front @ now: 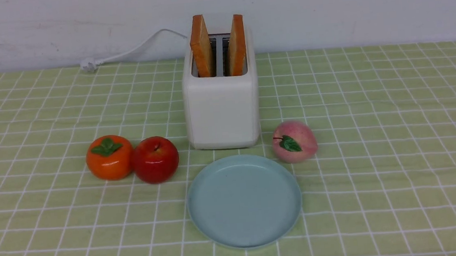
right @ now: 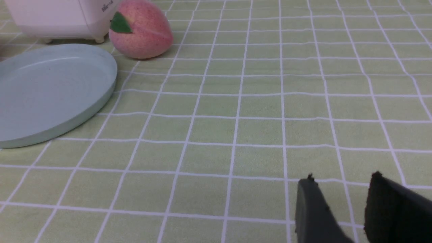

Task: Take toasted bread from bread machine on green coffee tablecloth place on plate.
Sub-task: 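Reach for a toast slice standing in the toaster with the left gripper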

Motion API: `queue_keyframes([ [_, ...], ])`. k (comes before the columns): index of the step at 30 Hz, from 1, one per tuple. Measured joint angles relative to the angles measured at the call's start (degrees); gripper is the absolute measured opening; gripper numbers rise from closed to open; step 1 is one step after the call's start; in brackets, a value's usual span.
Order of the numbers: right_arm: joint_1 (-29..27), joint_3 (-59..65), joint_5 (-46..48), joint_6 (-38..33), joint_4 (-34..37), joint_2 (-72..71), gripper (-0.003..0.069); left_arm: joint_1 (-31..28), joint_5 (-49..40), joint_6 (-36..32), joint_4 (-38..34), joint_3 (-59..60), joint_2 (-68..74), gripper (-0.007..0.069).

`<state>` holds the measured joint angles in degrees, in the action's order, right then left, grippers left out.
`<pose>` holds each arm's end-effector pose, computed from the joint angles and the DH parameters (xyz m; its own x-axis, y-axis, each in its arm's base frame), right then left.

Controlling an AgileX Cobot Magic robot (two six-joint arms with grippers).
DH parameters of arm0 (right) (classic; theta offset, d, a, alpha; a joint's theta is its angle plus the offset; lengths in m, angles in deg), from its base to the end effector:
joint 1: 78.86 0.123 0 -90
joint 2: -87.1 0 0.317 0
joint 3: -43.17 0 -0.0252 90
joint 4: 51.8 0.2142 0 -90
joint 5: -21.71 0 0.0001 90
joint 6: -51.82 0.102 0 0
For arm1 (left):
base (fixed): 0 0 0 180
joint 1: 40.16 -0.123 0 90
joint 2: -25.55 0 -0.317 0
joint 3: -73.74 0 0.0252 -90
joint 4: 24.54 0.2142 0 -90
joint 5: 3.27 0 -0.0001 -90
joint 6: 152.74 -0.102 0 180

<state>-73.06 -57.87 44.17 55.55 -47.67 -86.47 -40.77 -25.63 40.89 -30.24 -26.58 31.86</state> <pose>-0.0067 0.0021 0.1696 -0.3181 0.0997 -0.9428 -0.0860 0.9873 0.1334 -0.0064 -0.0039 0.1659 -0.3044 -0.3270 -0.8946 -0.0776 0.9446 -0.3189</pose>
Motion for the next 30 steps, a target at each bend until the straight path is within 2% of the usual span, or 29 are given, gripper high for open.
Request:
queue_keyframes([
  [5,0.0,0.0,0.0,0.0,0.0,0.0,0.0240,0.0,0.8,0.0,0.6,0.0,0.0,0.0237],
  [8,0.0,0.0,0.0,0.0,0.0,0.0,0.0240,0.0,5.3,-0.1,0.1,0.0,0.0,0.0237],
  [13,0.0,0.0,0.0,0.0,0.0,0.0,0.0240,0.0,13.5,0.6,-6.5,0.0,0.0,0.0237],
  [14,0.0,0.0,0.0,0.0,0.0,0.0,0.0240,0.0,16.6,1.5,-10.9,0.0,0.0,0.0237],
  [15,0.0,0.0,0.0,0.0,0.0,0.0,0.0240,0.0,16.9,1.6,-10.9,0.0,0.0,0.0237],
  [17,0.0,0.0,0.0,0.0,0.0,0.0,0.0240,0.0,20.0,3.6,-19.4,0.0,0.0,0.0237],
  [18,0.0,0.0,0.0,0.0,0.0,0.0,0.0240,0.0,20.1,3.7,-20.0,0.0,0.0,0.0237],
  [22,0.0,0.0,0.0,0.0,0.0,0.0,0.0240,0.0,22.0,4.6,-29.9,0.0,0.0,0.0237],
  [28,0.0,0.0,-0.2,-0.1,-0.4,0.0,0.0240,0.0,23.2,5.1,-34.6,-0.7,0.0,0.0224],
  [30,0.0,0.1,-1.1,0.3,-0.3,0.0,0.0240,0.0,18.3,3.5,-33.9,-4.5,0.0,0.0148],
])
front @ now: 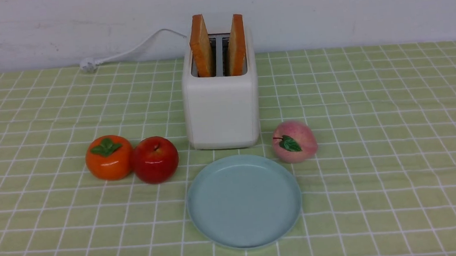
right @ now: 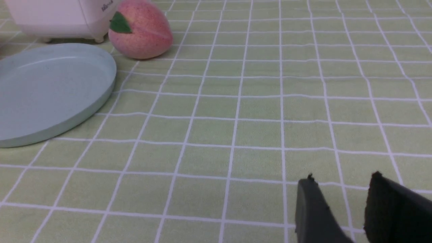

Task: Take toasted bread from bread machine on green coffee tablecloth place on plate.
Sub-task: 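Reach for a toast slice standing in the toaster with the left gripper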

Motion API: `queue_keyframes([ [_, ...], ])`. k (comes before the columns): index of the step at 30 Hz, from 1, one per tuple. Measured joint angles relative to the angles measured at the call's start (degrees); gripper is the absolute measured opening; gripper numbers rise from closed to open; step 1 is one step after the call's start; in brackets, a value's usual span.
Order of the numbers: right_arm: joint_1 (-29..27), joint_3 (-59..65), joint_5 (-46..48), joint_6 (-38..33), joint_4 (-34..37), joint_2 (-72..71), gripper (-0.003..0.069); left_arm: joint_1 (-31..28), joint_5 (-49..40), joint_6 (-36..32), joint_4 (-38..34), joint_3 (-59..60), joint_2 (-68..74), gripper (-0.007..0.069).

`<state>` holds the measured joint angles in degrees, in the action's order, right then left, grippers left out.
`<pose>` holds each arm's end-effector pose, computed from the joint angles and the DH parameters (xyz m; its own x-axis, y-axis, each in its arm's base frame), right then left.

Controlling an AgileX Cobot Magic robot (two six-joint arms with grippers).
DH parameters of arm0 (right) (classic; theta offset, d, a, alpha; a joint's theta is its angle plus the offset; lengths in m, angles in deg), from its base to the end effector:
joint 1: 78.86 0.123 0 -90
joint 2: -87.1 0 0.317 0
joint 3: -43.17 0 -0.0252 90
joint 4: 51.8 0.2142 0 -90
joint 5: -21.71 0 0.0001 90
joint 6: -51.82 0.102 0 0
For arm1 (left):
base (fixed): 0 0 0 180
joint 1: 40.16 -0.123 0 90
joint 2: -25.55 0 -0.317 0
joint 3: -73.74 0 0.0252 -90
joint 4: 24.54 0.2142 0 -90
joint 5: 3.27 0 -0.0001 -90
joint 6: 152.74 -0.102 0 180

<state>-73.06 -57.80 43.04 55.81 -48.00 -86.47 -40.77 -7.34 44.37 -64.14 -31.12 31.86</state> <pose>-0.0061 0.0019 0.1711 -0.3005 0.1012 -0.9484 -0.0854 0.9875 0.1324 -0.0055 -0.0047 0.2241 0.0231 -0.8342 -0.5510 0.0977 0.5504 -0.8292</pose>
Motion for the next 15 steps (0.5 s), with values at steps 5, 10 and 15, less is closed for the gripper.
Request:
queue_keyframes([
  [5,0.0,0.5,-5.3,7.0,9.8,0.0,0.0240,0.0,-10.8,-8.0,4.3,-10.0,0.3,-0.0013],
  [10,0.0,0.5,-12.3,10.6,19.2,0.0,0.0240,0.0,-16.0,-17.1,5.8,-16.0,4.9,-0.0013],
  [15,0.0,-0.3,-15.1,11.2,22.1,0.0,0.0221,0.0,-9.9,-25.9,2.8,-17.2,13.0,-0.0013],
])
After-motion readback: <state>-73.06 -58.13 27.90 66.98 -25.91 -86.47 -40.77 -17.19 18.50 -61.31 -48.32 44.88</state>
